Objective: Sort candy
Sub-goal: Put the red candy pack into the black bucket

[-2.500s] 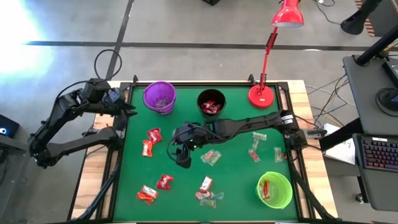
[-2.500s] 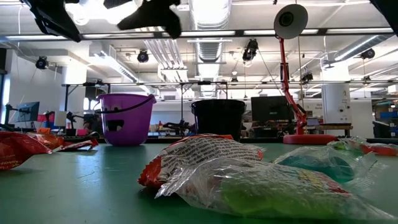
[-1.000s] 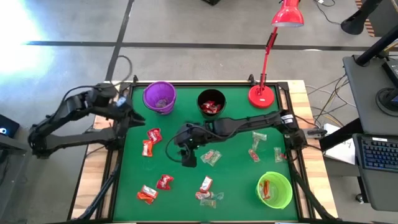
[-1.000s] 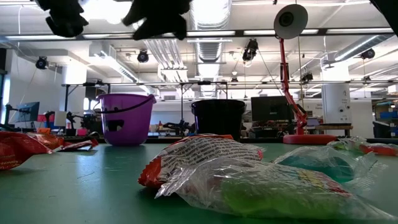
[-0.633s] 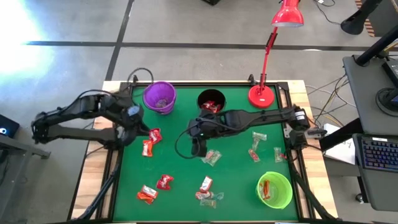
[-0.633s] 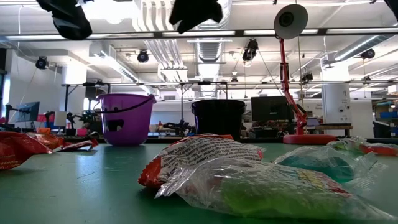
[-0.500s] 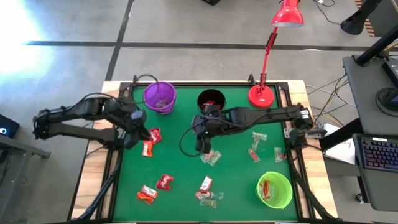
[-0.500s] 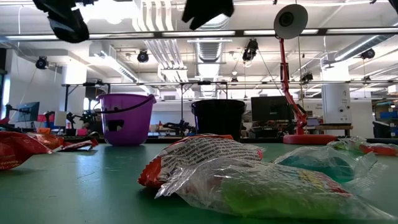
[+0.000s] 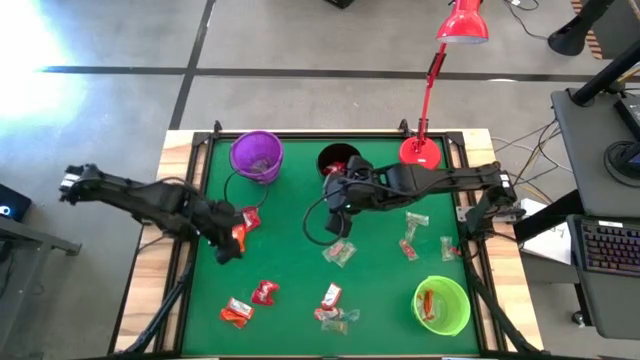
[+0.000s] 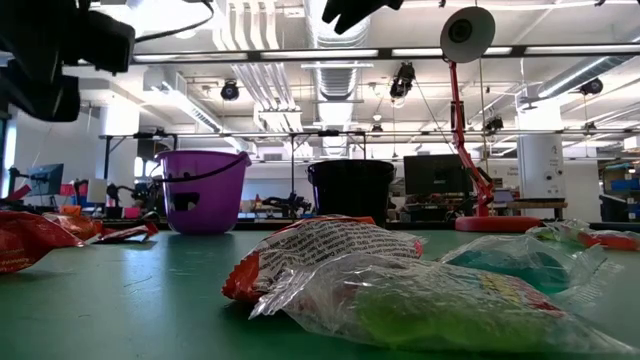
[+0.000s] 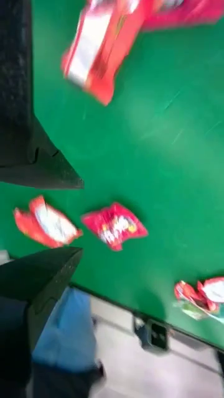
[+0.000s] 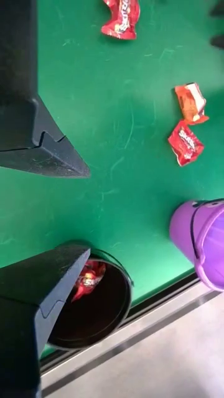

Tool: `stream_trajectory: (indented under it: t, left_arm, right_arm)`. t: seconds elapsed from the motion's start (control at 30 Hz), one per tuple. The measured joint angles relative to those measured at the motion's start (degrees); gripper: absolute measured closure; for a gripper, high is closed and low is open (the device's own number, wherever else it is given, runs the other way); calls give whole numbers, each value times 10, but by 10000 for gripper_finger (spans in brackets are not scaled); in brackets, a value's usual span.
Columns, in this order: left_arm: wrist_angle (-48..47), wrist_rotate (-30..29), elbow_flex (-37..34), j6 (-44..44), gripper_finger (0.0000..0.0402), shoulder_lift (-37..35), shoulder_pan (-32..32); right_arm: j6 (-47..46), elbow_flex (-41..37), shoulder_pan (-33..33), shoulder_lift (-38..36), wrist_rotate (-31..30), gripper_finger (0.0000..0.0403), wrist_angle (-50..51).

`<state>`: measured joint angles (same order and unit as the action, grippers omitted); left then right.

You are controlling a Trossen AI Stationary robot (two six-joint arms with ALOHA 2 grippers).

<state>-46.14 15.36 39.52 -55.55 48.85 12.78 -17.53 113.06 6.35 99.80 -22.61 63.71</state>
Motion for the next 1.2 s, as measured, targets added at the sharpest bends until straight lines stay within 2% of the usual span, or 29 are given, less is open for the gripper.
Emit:
stream_trajectory:
  t: [0.1,0.2,0.37,0.6,0.93,1.2]
  left_arm:
    - [84,-18,-27,-87,248,10,40]
    - [147,-67,-41,-146,246,29,82]
    - [142,-150,-29,-217,246,82,137]
    - [139,-204,21,-255,246,186,178]
    - [138,-219,92,-296,246,337,210]
    - [132,-208,146,-305,246,406,227]
  right_arm:
    - [-16,0,0,0,0,220,17]
    - [-21,0,0,1,0,220,36]
    - [-21,0,3,1,0,220,54]
    - [-21,0,3,1,1,220,55]
    - [-22,0,4,1,14,220,68]
    - [-22,0,13,1,22,220,68]
